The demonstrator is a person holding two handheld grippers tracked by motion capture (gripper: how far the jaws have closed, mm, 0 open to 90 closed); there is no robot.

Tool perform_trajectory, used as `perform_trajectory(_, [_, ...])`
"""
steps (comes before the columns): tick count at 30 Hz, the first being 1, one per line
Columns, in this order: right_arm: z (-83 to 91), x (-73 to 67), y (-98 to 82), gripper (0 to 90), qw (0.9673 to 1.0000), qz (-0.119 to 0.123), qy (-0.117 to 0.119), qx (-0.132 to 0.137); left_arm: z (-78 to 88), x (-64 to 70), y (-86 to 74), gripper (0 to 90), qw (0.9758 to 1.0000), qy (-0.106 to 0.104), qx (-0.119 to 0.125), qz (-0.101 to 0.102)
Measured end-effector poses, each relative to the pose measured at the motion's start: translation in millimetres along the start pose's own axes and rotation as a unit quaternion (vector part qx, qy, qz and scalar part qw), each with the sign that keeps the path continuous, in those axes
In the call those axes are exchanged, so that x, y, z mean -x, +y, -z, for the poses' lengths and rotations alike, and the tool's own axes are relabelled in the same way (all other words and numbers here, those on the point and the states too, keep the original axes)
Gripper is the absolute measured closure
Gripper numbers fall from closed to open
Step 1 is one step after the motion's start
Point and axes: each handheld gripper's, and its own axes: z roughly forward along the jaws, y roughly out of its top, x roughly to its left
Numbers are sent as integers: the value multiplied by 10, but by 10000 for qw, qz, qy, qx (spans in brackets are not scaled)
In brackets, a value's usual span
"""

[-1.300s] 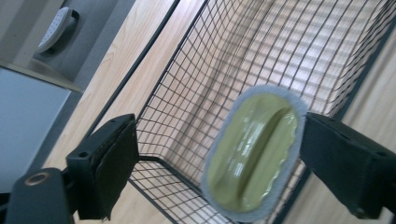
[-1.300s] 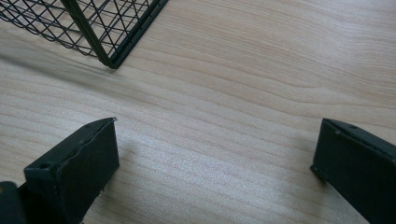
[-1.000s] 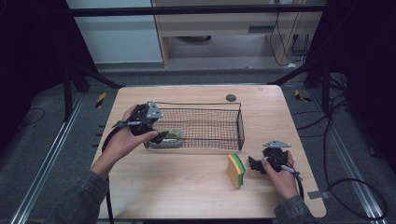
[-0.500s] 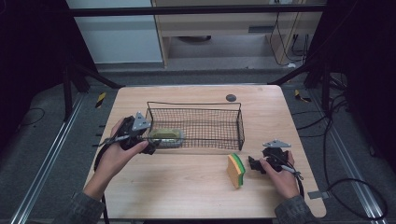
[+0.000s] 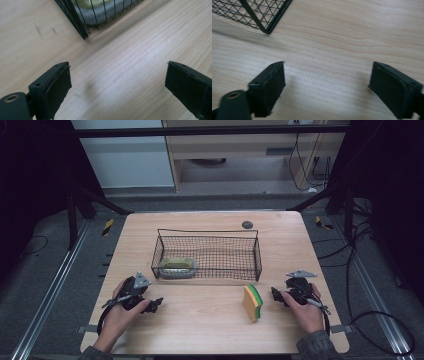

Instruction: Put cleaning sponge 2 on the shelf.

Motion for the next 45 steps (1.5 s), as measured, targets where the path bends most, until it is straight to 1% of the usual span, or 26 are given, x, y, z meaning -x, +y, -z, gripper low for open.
perform_trajectory(2, [91, -16, 35, 225, 9999, 19, 42, -98, -32, 4, -29, 57, 10000, 10, -71, -65])
perform_trajectory(3, [91, -16, 35, 225, 9999, 19, 42, -98, -32, 4, -29, 57, 10000, 10, -71, -65])
perform_trajectory(4, [148, -30, 51, 236, 9999, 17, 43, -143, -48, 1, -42, 57, 10000, 19, -92, -32])
perform_trajectory(5, [275, -82, 102, 251, 9997, 52, 102, -208, -77, 2, -59, 57, 9999, -65, -66, 73])
perform_trajectory(6, [275, -82, 102, 251, 9997, 52, 102, -208, -77, 2, -59, 55, 9999, -65, -66, 73])
perform_trajectory(7, [397, -146, 172, 267, 9991, 208, 96, -346, -108, 15, -72, 54, 9998, -122, -98, 99])
perform_trajectory(8, [457, -178, 215, 270, 9986, 265, 99, -442, -114, 22, -75, 46, 9998, -141, -73, 125])
perform_trajectory(9, [457, -178, 215, 270, 9986, 265, 99, -442, -114, 22, -75, 46, 9998, -141, -73, 125])
perform_trajectory(11, [630, -266, 358, 275, 9974, 418, 111, -579, -127, 32, -78, 44, 9997, -191, -28, 167])
perform_trajectory(12, [630, -266, 358, 275, 9974, 418, 111, -579, -127, 32, -78, 41, 9997, -191, -28, 167])
perform_trajectory(13, [740, -321, 472, 272, 9966, 429, 148, -682, -144, 21, -89, 34, 9993, -257, 6, 272])
perform_trajectory(14, [740, -321, 472, 272, 9966, 429, 148, -682, -144, 21, -89, 29, 9993, -257, 6, 272])
perform_trajectory(15, [815, -373, 572, 265, 9956, 493, 158, -783, -158, 11, -102, 18, 9992, -259, 74, 305])
perform_trajectory(16, [815, -373, 572, 265, 9956, 493, 158, -783, -158, 11, -102, 13, 9992, -259, 74, 305])
perform_trajectory(19, [913, -483, 743, 241, 9946, 582, 241, -829, -185, 6, -120, 0, 9989, -279, 213, 295])
perform_trajectory(20, [932, -514, 781, 239, 9942, 610, 268, -842, -185, 6, -120, 0, 9989, -279, 213, 295])
perform_trajectory(21, [950, -547, 819, 239, 9938, 617, 304, -870, -202, -6, -138, 0, 9985, -269, 361, 325])
perform_trajectory(22, [967, -577, 855, 238, 9933, 652, 351, -884, -202, -6, -138, 0, 9985, -269, 361, 325])
perform_trajectory(23, [967, -577, 855, 238, 9933, 652, 351, -884, -212, -11, -148, 0, 9981, -256, 446, 339])
perform_trajectory(25, [1036, -676, 969, 246, 9922, 710, 462, -912, -217, -22, -146, 0, 9981, -253, 452, 328])
perform_trajectory(30, [1105, -772, 1059, 273, 9916, 793, 536, -868, -221, -24, -143, 0, 9980, -249, 466, 337])
perform_trajectory(32, [1123, -838, 1100, 281, 9906, 795, 615, -924, -225, -27, -140, 0, 9980, -249, 471, 346])
perform_trajectory(38, [1066, -958, 1113, 278, 9879, 871, 713, -1068, -227, -29, -139, 0, 9979, -252, 477, 349])
perform_trajectory(39, [1035, -998, 1105, 269, 9867, 918, 730, -1123, -227, -29, -139, 0, 9979, -251, 477, 350])
perform_trajectory(43, [945, -1066, 1052, 256, 9841, 905, 808, -1295, -227, -29, -139, 0, 9979, -251, 477, 348])
perform_trajectory(45, [924, -1075, 1042, 255, 9837, 923, 812, -1315, -227, -29, -139, 0, 9979, -247, 477, 349])
